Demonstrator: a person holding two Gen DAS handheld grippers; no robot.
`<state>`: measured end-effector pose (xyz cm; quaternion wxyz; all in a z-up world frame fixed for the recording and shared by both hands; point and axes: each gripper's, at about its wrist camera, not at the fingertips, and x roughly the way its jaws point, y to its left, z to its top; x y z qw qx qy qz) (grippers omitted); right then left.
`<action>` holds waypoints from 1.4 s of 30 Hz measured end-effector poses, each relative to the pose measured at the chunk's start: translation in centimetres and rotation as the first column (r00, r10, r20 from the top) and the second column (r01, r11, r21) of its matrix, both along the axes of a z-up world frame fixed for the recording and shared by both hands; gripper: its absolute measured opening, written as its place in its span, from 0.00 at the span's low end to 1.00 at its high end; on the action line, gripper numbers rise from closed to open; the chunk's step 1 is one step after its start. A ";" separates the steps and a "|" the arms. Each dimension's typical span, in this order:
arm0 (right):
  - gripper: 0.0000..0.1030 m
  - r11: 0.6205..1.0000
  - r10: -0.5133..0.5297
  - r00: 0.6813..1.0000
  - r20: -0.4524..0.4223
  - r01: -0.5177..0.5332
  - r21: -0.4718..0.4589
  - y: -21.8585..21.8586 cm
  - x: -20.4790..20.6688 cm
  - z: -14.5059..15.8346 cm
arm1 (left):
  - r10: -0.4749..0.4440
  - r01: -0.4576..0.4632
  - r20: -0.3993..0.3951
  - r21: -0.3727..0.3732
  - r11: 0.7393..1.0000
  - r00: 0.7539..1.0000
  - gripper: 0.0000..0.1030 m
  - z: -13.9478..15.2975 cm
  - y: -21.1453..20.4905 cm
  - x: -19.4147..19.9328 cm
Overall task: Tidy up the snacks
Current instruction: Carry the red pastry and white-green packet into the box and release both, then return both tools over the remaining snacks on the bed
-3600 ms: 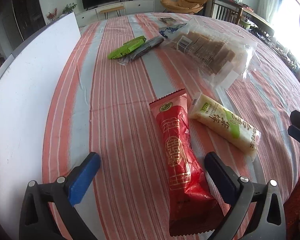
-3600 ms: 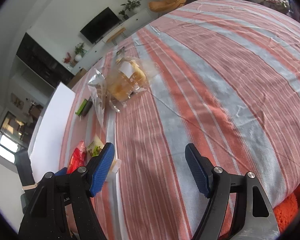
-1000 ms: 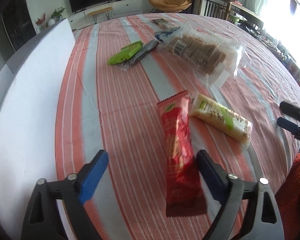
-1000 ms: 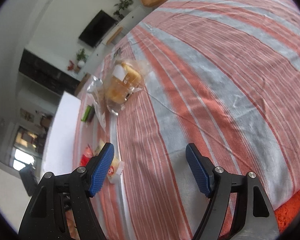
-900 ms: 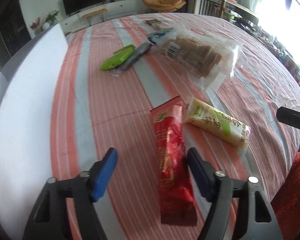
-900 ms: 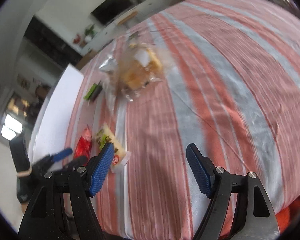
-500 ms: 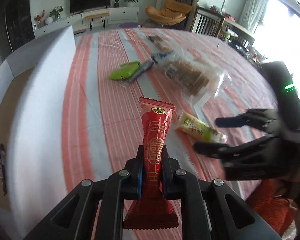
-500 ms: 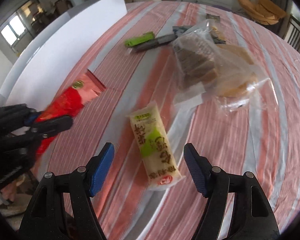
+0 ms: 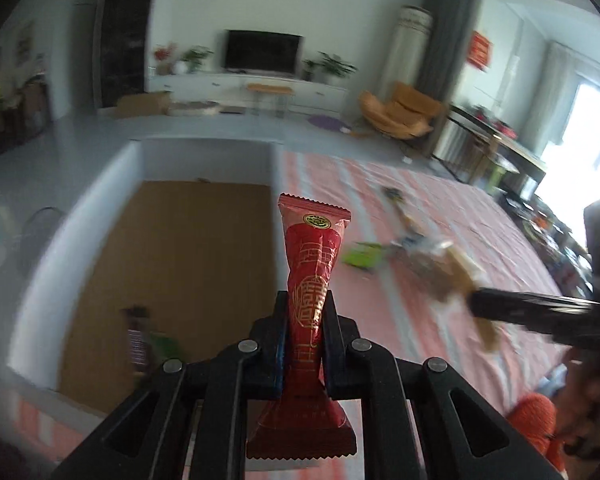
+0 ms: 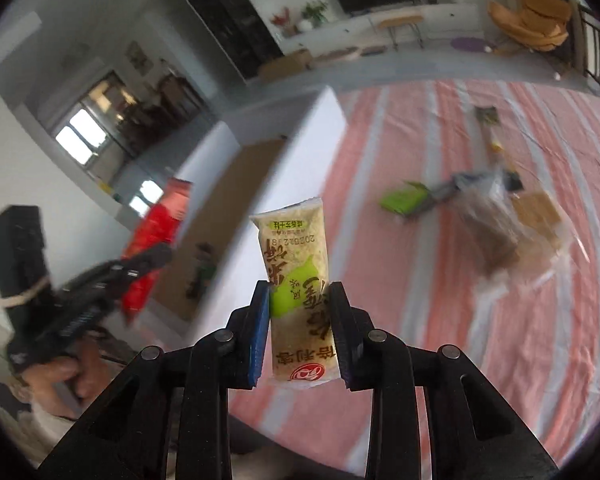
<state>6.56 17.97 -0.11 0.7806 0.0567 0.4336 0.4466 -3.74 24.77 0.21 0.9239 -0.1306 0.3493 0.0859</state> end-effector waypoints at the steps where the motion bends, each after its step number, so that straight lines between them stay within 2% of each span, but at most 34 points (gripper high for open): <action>1: 0.29 0.999 0.031 1.000 0.004 -0.031 0.039 3.0 -0.7 0.6 | 0.052 -0.052 -0.006 0.017 0.999 0.999 0.13 0.0 1.5 -0.4; 4: 0.33 0.993 0.091 0.996 0.008 -0.092 0.080 9.4 -1.2 0.1 | 0.218 -0.215 -0.040 0.074 0.974 0.975 0.14 -1.0 5.8 -1.6; 6: 0.46 0.996 0.077 0.997 0.013 -0.077 0.047 13.5 -1.0 -1.0 | 0.310 -0.304 -0.072 0.089 0.949 0.948 0.27 -2.0 7.8 -2.0; 7: 0.59 0.997 0.060 0.998 0.006 -0.060 0.040 14.9 -0.9 -1.5 | 0.347 -0.341 -0.087 0.079 0.937 0.934 0.51 -2.5 8.7 -2.2; 8: 0.60 0.998 0.039 0.999 0.001 -0.039 0.040 15.8 -0.7 -1.8 | 0.372 -0.368 -0.095 0.058 0.928 0.923 0.74 -2.9 9.3 -2.5; 9: 0.60 0.999 0.023 1.000 0.006 -0.023 0.044 16.4 -0.4 -2.0 | 0.386 -0.384 -0.087 0.040 0.923 0.919 0.79 -3.1 9.5 -2.7; 12: 0.62 0.999 -0.052 0.996 0.068 0.052 0.007 15.1 0.2 -2.2 | 0.360 -0.359 -0.040 0.031 0.933 0.932 0.80 -3.3 8.3 -2.6; 14: 0.66 0.993 -0.105 0.987 0.119 0.111 -0.045 11.8 1.2 -2.5 | 0.304 -0.303 -0.037 0.035 0.952 0.952 0.80 -3.1 6.5 -1.3; 16: 0.70 0.972 -0.164 0.972 0.169 0.188 -0.138 8.5 2.0 -3.1 | 0.232 -0.231 -0.020 0.020 0.973 0.973 0.80 -2.7 4.7 -0.3; 18: 0.70 0.897 -0.219 0.950 0.223 0.286 -0.336 6.2 2.9 -4.7 | 0.137 -0.137 -0.005 -0.001 0.991 0.991 0.81 -2.1 1.8 1.0; 19: 0.70 0.834 -0.238 0.940 0.244 0.327 -0.446 4.8 3.7 -5.7 | 0.083 -0.083 -0.002 -0.009 0.996 0.997 0.83 -2.1 0.2 1.7; 21: 0.70 0.651 -0.249 0.931 0.266 0.364 -0.666 3.3 5.5 -7.7 | -0.033 0.033 -0.010 -0.022 0.999 0.999 0.86 -2.2 -3.5 3.1; 23: 0.70 0.501 -0.242 0.927 0.285 0.371 -0.782 2.0 5.9 -8.5 | -0.150 0.148 -0.033 -0.047 0.988 0.988 0.91 -3.0 -7.4 4.7; 24: 0.70 0.480 -0.256 0.920 0.296 0.387 -0.787 1.6 5.8 -8.6 | -0.207 0.203 -0.059 -0.070 0.977 0.977 0.92 -3.9 -9.3 5.6; 25: 0.70 0.515 -0.304 0.906 0.296 0.417 -0.749 1.9 6.1 -8.3 | -0.265 0.256 -0.084 -0.101 0.961 0.961 0.93 -5.1 -11.1 6.6; 27: 0.71 0.623 -0.393 0.892 0.225 0.438 -0.648 0.2 5.8 -7.8 | -0.327 0.312 -0.113 -0.131 0.941 0.938 0.93 -7.5 -13.7 8.4; 28: 0.72 0.678 -0.445 0.879 0.170 0.455 -0.578 0.8 6.5 -8.3 | -0.332 0.315 -0.141 -0.125 0.941 0.933 0.93 -9.0 -14.7 9.5; 29: 0.72 0.698 -0.481 0.865 0.145 0.478 -0.533 0.8 7.0 -8.7 | -0.323 0.309 -0.175 -0.104 0.945 0.930 0.93 -10.6 -15.6 10.6; 30: 0.72 0.705 -0.513 0.848 0.132 0.504 -0.499 0.4 7.0 -9.3 | -0.313 0.303 -0.198 -0.081 0.950 0.929 0.93 -11.8 -16.3 11.6; 32: 0.72 0.691 -0.587 0.799 0.128 0.577 -0.434 1.8 8.0 -11.1 | -0.286 0.287 -0.228 -0.027 0.957 0.931 0.92 -13.8 -16.9 13.2; 36: 0.72 0.653 -0.658 0.739 0.144 0.655 -0.379 4.2 8.8 -13.4 | -0.243 0.262 -0.215 0.064 0.963 0.946 0.93 -15.4 -16.2 13.8; 38: 0.72 0.650 -0.652 0.738 0.174 0.662 -0.373 5.8 9.3 -14.6 | -0.217 0.244 -0.224 0.103 0.964 0.950 0.93 -16.2 -15.7 15.1; 40: 0.72 0.626 -0.636 0.732 0.243 0.674 -0.393 7.0 9.4 -15.2 | -0.201 0.232 -0.244 0.104 0.967 0.949 0.93 -16.8 -14.7 15.8; 42: 0.72 0.643 -0.618 0.748 0.243 0.658 -0.392 8.0 10.7 -15.3 | -0.186 0.215 -0.252 0.092 0.972 0.950 0.93 -17.6 -14.2 16.2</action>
